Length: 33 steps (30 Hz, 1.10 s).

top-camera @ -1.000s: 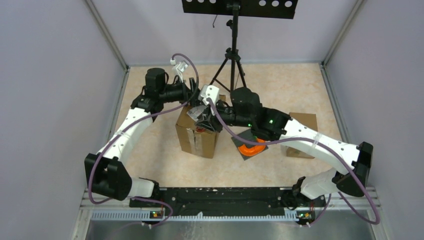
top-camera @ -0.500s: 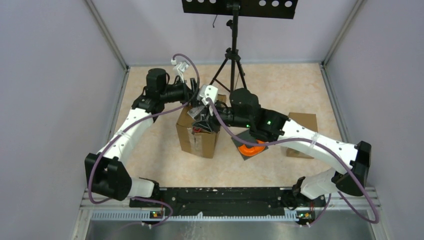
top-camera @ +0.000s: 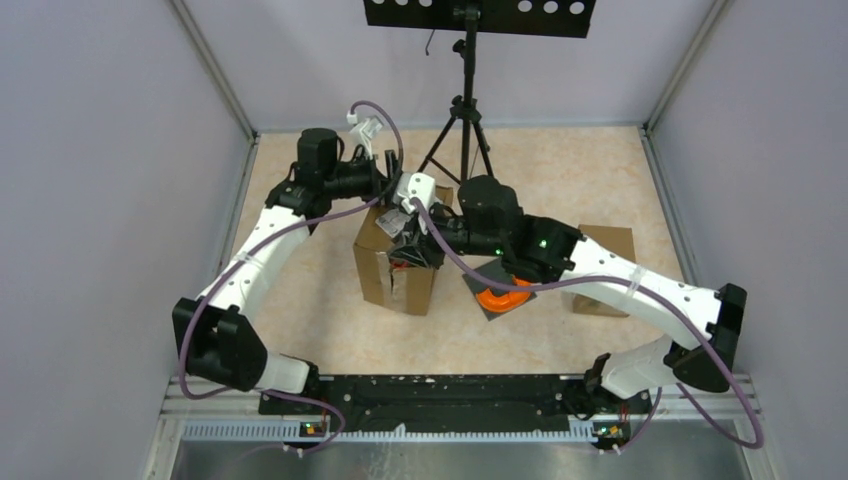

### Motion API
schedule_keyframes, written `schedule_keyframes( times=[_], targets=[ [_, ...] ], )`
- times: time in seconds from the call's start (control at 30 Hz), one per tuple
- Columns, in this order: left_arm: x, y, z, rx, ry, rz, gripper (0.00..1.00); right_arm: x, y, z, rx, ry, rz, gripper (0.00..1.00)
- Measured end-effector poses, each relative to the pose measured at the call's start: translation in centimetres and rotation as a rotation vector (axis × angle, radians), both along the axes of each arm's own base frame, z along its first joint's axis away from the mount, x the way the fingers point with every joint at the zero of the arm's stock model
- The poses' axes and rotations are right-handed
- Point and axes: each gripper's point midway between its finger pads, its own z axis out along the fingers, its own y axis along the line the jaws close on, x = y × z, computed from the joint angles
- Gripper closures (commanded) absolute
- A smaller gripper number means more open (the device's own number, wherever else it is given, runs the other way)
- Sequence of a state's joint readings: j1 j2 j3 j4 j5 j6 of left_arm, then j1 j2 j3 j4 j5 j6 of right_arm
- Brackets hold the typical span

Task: Unpack the express box
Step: Cut the express box at the center of the board.

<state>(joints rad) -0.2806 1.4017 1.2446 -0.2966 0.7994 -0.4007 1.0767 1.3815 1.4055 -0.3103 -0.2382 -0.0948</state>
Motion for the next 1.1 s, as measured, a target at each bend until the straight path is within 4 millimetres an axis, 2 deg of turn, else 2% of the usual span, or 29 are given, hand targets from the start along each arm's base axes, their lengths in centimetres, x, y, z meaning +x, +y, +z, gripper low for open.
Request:
schedule_keyframes(
  times=[0.17, 0.43, 0.57, 0.7, 0.83, 0.9, 0.97, 1.1],
  targets=[
    [0.6, 0.0, 0.7, 0.033, 0.023, 0.016, 0.02, 0.1, -1.3, 2.2, 0.020, -0.033, -0.035, 1.00],
    [0.7, 0.9, 1.8, 0.080, 0.028, 0.072, 0.02, 1.7, -4.0, 5.8, 0.077, -0.076, -0.206, 1.00],
    [0.3, 2.1, 2.4, 0.115, 0.014, 0.139, 0.04, 2.6, -6.1, 6.7, 0.088, -0.082, -0.318, 1.00],
    [-0.7, 4.0, 3.4, 0.166, -0.018, 0.232, 0.12, 3.7, -8.4, 7.4, 0.096, -0.086, -0.443, 1.00],
    [-1.7, 6.2, 3.6, 0.243, -0.038, 0.322, 0.28, 4.8, -10.2, 6.9, 0.077, -0.072, -0.567, 1.00],
    [-2.1, 6.9, 3.3, 0.270, -0.039, 0.341, 0.32, 5.4, -10.8, 6.1, 0.060, -0.063, -0.623, 1.00],
    [-2.3, 7.3, 2.5, 0.296, -0.030, 0.349, 0.37, 5.8, -11.3, 4.8, 0.033, -0.052, -0.666, 1.00],
    [-3.0, 7.5, -0.9, 0.342, 0.033, 0.327, 0.48, 6.2, -12.1, 2.2, -0.030, -0.028, -0.722, 1.00]
  ],
)
